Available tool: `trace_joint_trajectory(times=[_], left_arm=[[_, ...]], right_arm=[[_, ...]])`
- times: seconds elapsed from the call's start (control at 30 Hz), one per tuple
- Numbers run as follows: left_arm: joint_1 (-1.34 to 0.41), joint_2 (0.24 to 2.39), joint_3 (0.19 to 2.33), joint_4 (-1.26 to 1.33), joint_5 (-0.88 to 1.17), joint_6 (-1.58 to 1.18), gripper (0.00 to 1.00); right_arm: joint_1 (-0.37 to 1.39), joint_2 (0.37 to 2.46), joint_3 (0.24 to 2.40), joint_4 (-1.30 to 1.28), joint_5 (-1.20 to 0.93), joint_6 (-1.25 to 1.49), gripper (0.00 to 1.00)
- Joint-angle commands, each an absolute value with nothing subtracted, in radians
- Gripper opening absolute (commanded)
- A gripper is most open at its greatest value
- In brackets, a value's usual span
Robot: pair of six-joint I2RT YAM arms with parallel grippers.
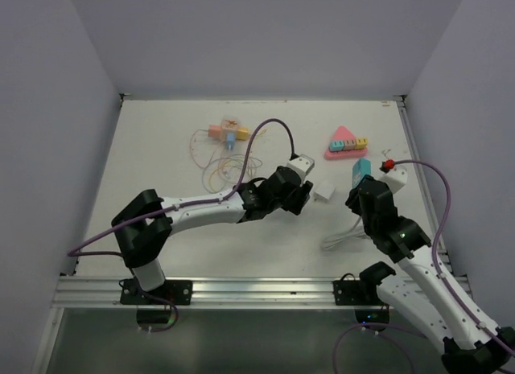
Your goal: Pull the plug off the socket
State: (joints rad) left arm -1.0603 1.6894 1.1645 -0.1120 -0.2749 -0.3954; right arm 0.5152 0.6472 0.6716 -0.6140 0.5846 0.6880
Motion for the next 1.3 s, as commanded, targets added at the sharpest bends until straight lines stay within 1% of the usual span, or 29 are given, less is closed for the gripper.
trace_joint_trajectory(times=[0.0,0.07,0.13,0.23,0.27,0.3,0.37,0.4,0.43,0.47,0.5,0.57,0.63,0.67,0.73,0.87,0.97,1.1,1.13,1.17,1.23,1.27], left_arm=[[-1.049,1.778,1.273,-0.02,-0.224,-0.354,0.19],[-1.046,1.834,1.308,-0.021,-0.218,-0.345,0.21],[-1.042,1.88,1.334,-0.021,-0.207,-0.328,0.28],[-1.039,1.923,1.365,-0.025,-0.207,-0.307,0.3],[-1.037,1.93,1.37,-0.028,-0.207,-0.302,0.34],[-1.037,1.936,1.374,-0.028,-0.204,-0.299,0.36],[-1.035,1.954,1.39,-0.032,-0.189,-0.29,0.48],[-1.035,1.96,1.396,-0.034,-0.183,-0.288,0.54],[-1.035,1.967,1.404,-0.035,-0.175,-0.287,0.59],[-1.034,1.971,1.407,-0.034,-0.172,-0.288,0.61],[-1.034,1.973,1.408,-0.032,-0.169,-0.287,0.7],[-1.032,1.979,1.414,-0.032,-0.158,-0.288,0.8],[-1.028,1.982,1.423,-0.035,-0.149,-0.288,0.85],[-1.026,1.982,1.425,-0.038,-0.146,-0.287,0.89],[-1.02,1.977,1.425,-0.043,-0.134,-0.288,0.91],[-1.012,1.945,1.419,-0.08,-0.124,-0.305,0.99],[-0.999,1.882,1.401,-0.1,-0.114,-0.334,1.0],[-0.945,1.784,1.39,-0.182,-0.098,-0.402,1.0],[-0.912,1.741,1.381,-0.199,-0.08,-0.423,1.0],[-0.894,1.717,1.375,-0.227,-0.069,-0.429,1.0],[-0.836,1.64,1.341,-0.254,-0.052,-0.445,1.0],[-0.818,1.612,1.327,-0.259,-0.051,-0.446,1.0]], right_arm=[[0.43,0.673,0.683,-0.572,0.634,0.689,0.0],[0.381,0.696,0.677,-0.545,0.629,0.675,0.0],[0.342,0.735,0.675,-0.511,0.609,0.67,0.0],[0.247,0.807,0.675,-0.45,0.526,0.666,0.0],[0.191,0.824,0.675,-0.433,0.503,0.667,0.0],[0.161,0.84,0.673,-0.416,0.453,0.667,0.0],[0.067,0.892,0.667,-0.355,0.396,0.66,0.0],[0.034,0.911,0.664,-0.33,0.323,0.655,0.0],[0.006,0.926,0.66,-0.28,0.29,0.649,0.0],[-0.061,0.96,0.66,-0.258,0.255,0.638,0.0],[-0.086,0.977,0.66,-0.239,0.208,0.634,0.0],[-0.148,1.038,0.672,-0.195,0.17,0.611,0.0],[-0.193,1.08,0.684,-0.157,0.115,0.592,0.0],[-0.205,1.101,0.689,-0.147,0.101,0.591,0.0],[-0.241,1.152,0.689,-0.109,0.052,0.597,0.0],[-0.285,1.212,0.67,-0.032,0.0,0.601,0.0],[-0.305,1.264,0.666,0.02,-0.073,0.591,0.0],[-0.33,1.334,0.673,0.008,-0.083,0.6,0.01],[-0.345,1.345,0.678,0.003,-0.084,0.607,0.04],[-0.356,1.364,0.678,-0.018,-0.089,0.612,0.13],[-0.386,1.371,0.678,-0.041,-0.094,0.633,0.27],[-0.397,1.371,0.678,-0.047,-0.098,0.641,0.43]])
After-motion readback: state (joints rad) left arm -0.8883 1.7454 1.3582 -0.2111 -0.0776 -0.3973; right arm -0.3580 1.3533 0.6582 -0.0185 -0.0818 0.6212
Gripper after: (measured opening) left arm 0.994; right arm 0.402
